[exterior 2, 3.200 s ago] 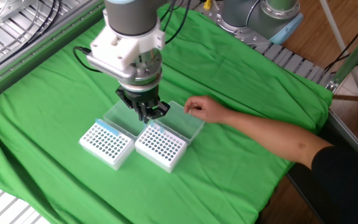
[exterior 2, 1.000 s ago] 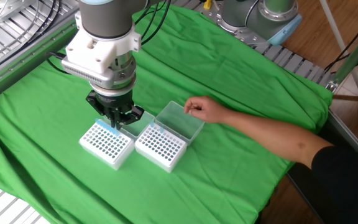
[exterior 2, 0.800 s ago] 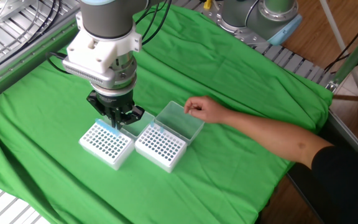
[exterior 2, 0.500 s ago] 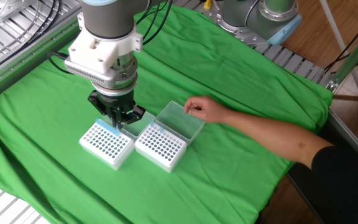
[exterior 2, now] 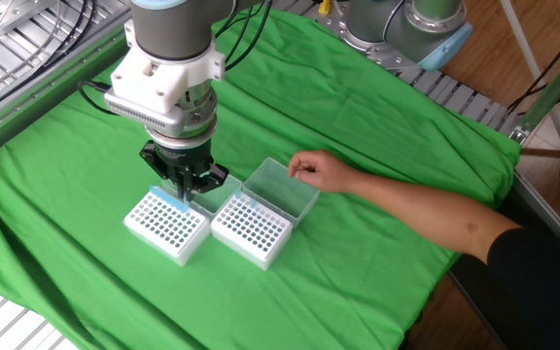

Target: Insert a medium pipette tip into the holder for medium pipette tips

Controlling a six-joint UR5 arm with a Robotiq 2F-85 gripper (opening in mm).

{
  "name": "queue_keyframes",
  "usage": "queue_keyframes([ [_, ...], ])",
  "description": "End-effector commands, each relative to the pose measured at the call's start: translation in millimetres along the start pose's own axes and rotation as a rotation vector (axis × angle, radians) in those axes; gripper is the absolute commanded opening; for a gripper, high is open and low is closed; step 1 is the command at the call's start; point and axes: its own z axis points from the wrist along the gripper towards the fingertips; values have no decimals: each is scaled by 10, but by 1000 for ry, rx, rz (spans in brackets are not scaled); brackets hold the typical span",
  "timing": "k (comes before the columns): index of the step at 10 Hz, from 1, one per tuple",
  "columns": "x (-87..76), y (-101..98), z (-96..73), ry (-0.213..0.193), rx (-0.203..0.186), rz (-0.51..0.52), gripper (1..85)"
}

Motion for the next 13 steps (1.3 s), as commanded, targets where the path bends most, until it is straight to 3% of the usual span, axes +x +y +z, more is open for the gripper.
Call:
queue_keyframes([
  [1, 15, 16, -5, -7, -15, 4, 37],
  [8, 2, 22, -116, 11, -19, 5, 33],
  [13, -4, 17, -73, 10, -18, 10, 33],
])
